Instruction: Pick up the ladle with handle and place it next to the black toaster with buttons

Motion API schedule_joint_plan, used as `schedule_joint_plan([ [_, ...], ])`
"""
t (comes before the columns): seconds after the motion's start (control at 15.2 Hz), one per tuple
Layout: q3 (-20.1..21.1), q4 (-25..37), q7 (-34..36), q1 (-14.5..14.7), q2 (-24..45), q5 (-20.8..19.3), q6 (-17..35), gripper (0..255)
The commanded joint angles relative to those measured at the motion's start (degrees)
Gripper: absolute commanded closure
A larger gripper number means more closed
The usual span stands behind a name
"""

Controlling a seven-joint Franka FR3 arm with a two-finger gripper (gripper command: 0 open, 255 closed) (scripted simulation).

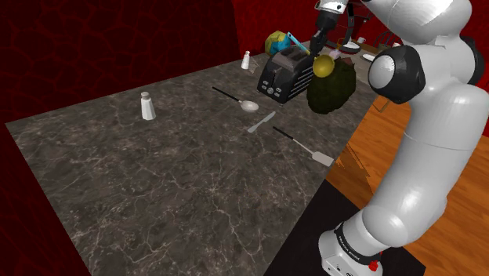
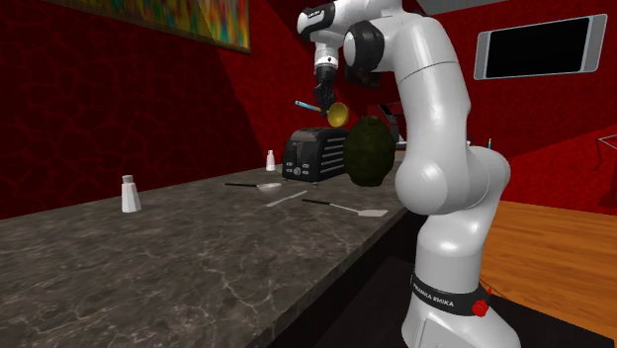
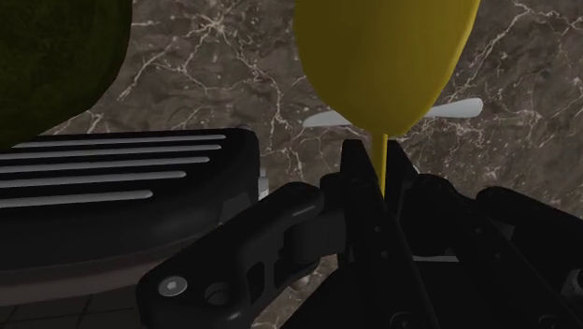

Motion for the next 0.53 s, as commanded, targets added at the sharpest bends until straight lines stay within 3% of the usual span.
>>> schedule_joint_plan([
  [0.0,0.0,-3.1,-0.1,0.6,-0.9,-0.4,2.2,255],
  [0.46,0.0,-12.2,-0.4,2.1,-3.4,-1.5,9.0,255],
])
